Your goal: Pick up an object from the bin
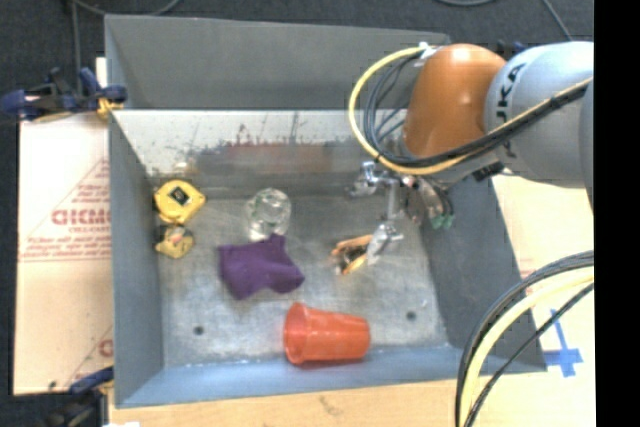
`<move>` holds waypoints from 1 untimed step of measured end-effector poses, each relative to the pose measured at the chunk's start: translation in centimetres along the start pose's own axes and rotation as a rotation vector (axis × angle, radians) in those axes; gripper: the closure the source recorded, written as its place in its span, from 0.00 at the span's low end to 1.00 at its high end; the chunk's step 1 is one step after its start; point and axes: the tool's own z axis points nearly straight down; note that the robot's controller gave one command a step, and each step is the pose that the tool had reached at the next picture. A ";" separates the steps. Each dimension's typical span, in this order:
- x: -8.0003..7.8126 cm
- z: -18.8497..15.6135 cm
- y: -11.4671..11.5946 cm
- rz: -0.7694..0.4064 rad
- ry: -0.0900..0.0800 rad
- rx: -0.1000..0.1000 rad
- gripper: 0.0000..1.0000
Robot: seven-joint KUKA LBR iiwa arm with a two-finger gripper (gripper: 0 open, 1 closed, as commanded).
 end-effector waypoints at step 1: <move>1.8 3.1 2.6 -0.140 -0.016 0.004 1.00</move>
Offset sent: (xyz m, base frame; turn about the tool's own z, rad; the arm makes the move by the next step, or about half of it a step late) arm 0.0000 0.0000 0.0000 0.0000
